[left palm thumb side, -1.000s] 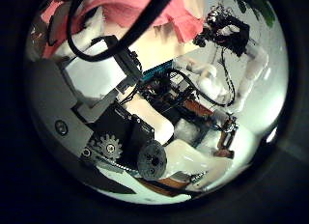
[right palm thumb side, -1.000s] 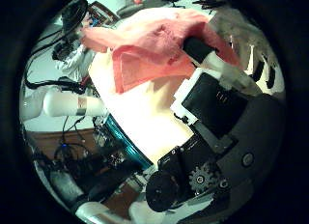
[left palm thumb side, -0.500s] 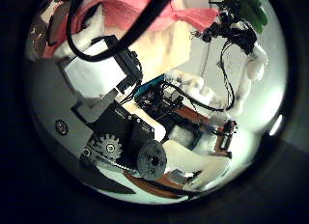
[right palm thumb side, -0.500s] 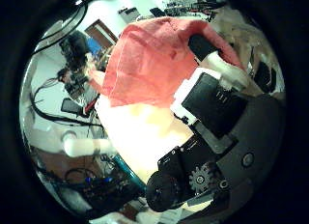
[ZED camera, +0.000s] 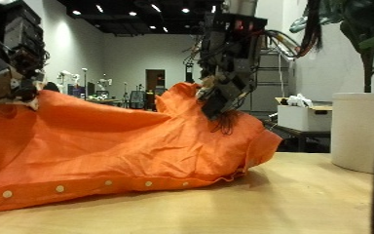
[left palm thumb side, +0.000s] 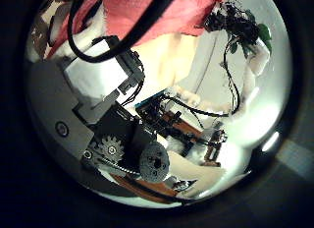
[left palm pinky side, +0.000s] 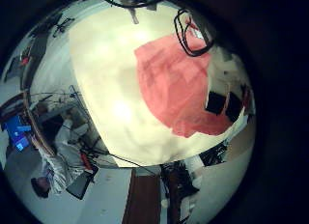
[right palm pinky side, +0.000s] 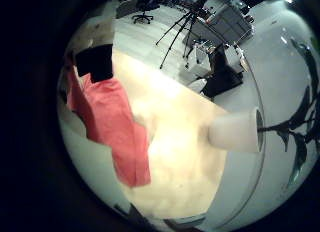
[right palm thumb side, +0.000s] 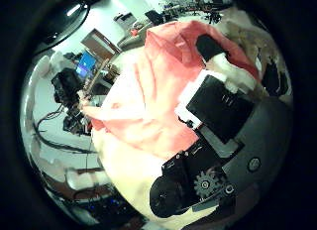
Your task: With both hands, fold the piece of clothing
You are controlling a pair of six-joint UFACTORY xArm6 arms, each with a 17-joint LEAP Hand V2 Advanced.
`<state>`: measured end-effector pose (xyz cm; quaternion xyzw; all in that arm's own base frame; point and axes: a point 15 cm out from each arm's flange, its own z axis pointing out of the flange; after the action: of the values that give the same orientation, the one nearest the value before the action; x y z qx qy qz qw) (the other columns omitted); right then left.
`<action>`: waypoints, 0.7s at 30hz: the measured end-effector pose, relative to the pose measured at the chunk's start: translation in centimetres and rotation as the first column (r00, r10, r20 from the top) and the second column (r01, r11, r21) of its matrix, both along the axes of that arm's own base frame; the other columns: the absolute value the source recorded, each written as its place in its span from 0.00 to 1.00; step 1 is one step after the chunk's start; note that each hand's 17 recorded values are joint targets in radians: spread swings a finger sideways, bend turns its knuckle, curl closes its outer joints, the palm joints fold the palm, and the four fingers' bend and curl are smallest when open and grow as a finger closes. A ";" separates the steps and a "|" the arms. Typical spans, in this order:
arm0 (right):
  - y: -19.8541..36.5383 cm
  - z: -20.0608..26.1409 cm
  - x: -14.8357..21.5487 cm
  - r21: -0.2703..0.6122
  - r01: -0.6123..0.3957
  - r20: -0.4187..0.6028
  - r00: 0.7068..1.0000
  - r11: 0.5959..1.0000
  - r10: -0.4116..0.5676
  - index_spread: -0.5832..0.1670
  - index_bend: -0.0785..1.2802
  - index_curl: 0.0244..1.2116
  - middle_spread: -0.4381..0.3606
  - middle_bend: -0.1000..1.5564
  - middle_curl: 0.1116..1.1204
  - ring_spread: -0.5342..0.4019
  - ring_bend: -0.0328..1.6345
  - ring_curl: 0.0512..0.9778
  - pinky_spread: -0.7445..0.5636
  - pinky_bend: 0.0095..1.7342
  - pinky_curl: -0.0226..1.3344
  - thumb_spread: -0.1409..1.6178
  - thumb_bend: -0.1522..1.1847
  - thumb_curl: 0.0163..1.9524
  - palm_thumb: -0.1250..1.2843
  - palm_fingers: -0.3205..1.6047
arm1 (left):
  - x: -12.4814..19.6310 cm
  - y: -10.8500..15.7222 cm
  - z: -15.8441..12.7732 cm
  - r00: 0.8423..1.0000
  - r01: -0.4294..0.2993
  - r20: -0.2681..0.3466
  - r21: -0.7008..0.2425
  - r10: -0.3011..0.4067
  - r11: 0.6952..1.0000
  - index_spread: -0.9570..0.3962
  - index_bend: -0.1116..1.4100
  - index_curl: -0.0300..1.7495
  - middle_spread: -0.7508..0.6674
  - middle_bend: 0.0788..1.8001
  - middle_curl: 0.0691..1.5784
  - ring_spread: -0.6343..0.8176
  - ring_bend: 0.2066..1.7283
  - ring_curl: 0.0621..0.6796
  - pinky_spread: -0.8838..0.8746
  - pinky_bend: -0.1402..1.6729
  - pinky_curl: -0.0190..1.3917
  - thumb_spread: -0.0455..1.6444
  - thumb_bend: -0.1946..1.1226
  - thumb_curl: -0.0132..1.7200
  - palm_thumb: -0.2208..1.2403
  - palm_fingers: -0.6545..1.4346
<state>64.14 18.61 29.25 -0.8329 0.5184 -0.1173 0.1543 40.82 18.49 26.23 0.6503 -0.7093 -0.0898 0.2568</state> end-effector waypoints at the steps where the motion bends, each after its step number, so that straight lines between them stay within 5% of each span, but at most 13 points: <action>1: 0.4 -1.4 0.7 -0.003 -0.004 -0.012 1.000 1.000 0.004 0.50 0.89 0.70 0.41 0.89 0.63 0.36 0.84 0.72 0.40 0.71 0.66 0.55 0.11 0.52 0.90 0.75 | -0.1 0.3 -0.6 1.000 -0.009 -0.012 0.002 0.009 1.000 0.17 0.32 0.68 0.07 0.46 0.73 0.14 0.75 0.80 0.15 0.73 0.42 0.56 0.13 0.35 0.70 0.84; 8: 4.0 -5.9 2.6 -0.004 -0.046 0.015 0.999 0.999 0.046 0.50 0.89 0.71 0.41 0.89 0.63 0.35 0.85 0.73 0.40 0.71 0.67 0.57 0.10 0.53 0.86 0.75 | -0.7 1.7 -2.5 0.998 -0.042 -0.055 0.010 0.042 0.999 0.16 0.33 0.68 0.07 0.46 0.74 0.14 0.75 0.81 0.15 0.73 0.42 0.56 0.13 0.35 0.70 0.84; 11: 4.7 -7.6 3.3 -0.006 -0.055 0.029 0.998 0.998 0.055 0.50 0.87 0.70 0.40 0.88 0.62 0.35 0.84 0.72 0.38 0.70 0.66 0.59 0.06 0.50 0.75 0.74 | -1.4 2.4 -2.8 0.995 -0.048 -0.090 0.040 0.051 0.998 0.16 0.32 0.68 0.07 0.45 0.74 0.14 0.76 0.81 0.15 0.73 0.42 0.56 0.13 0.34 0.69 0.83; 14: 4.8 -7.9 4.0 0.000 -0.054 0.054 0.997 0.999 0.054 0.46 0.78 0.67 0.39 0.82 0.58 0.33 0.81 0.67 0.31 0.65 0.61 0.67 0.07 0.44 0.63 0.71 | -1.4 3.1 -3.5 0.994 -0.053 -0.097 0.060 0.058 0.997 0.16 0.31 0.68 0.07 0.44 0.74 0.13 0.75 0.82 0.14 0.71 0.43 0.57 0.12 0.34 0.65 0.78; 17: 4.1 -7.9 4.6 0.001 -0.045 0.069 0.997 0.999 0.045 0.37 0.53 0.60 0.37 0.73 0.52 0.29 0.79 0.62 0.20 0.65 0.55 0.74 0.09 0.38 0.59 0.59 | -1.0 4.7 -4.2 0.995 -0.078 -0.060 0.073 0.083 0.994 0.17 0.26 0.68 0.08 0.43 0.74 0.13 0.74 0.81 0.14 0.70 0.43 0.58 0.12 0.33 0.63 0.74; 21: 2.8 -6.4 5.0 0.007 -0.027 0.087 0.996 1.000 0.026 0.30 0.42 0.56 0.35 0.66 0.49 0.26 0.78 0.59 0.16 0.65 0.52 0.78 0.10 0.34 0.58 0.53 | -1.8 6.0 -4.1 0.991 -0.121 -0.054 0.064 0.124 0.991 0.20 0.19 0.66 0.08 0.43 0.73 0.12 0.71 0.80 0.14 0.68 0.43 0.58 0.12 0.32 0.62 0.66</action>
<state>69.15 21.40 22.85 -0.8332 0.5006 -0.1493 0.1814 39.04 24.47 22.12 0.6973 -0.6572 -0.1142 0.2622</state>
